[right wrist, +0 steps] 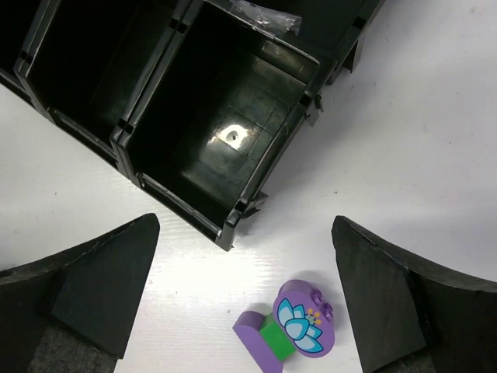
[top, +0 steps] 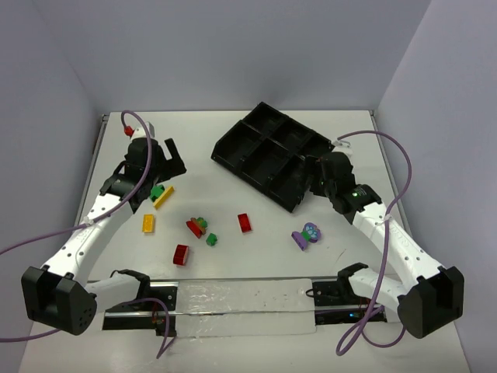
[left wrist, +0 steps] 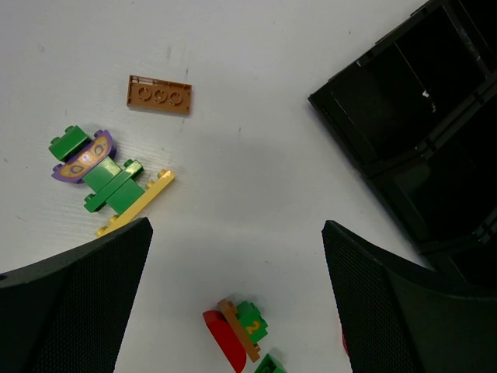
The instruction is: Sort the legos into containers by color
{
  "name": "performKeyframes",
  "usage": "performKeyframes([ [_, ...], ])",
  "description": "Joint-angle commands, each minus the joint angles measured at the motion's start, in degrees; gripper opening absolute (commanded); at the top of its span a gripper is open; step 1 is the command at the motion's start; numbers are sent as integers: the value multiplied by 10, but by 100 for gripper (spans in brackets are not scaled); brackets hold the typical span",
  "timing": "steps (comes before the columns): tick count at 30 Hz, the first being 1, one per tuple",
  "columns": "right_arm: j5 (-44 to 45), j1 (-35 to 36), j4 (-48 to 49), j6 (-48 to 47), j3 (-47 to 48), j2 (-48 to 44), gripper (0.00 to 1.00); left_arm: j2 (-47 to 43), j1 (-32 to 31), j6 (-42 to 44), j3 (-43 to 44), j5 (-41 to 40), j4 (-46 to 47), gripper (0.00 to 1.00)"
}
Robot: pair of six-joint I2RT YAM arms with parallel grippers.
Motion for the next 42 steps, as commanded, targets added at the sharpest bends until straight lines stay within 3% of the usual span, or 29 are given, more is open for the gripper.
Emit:
performKeyframes([
  [1, -7, 8, 41, 6, -13, -17, 100, 5, 2, 17, 25, 23, 0, 99],
  [6, -50, 21, 42, -18, -3, -19, 100, 2, 2, 12, 19, 30, 7, 99],
  [10, -73, 72, 43, -35, 12, 12, 98, 8, 2, 4, 33, 14, -7, 99],
  [20, -42, 258, 44, -6, 79, 215, 98, -12, 2, -2, 17, 13, 3, 99],
  [29, -28, 330, 65, 19, 130, 329, 98, -24, 3, 23, 26, -13, -17, 99],
  [37, 21, 348, 52, 42, 165, 400, 80, -3, 3, 23, 47, -5, -33, 99],
  [42, 50, 349, 35, 56, 177, 422, 76, 4, 3, 27, 53, 3, -46, 99],
])
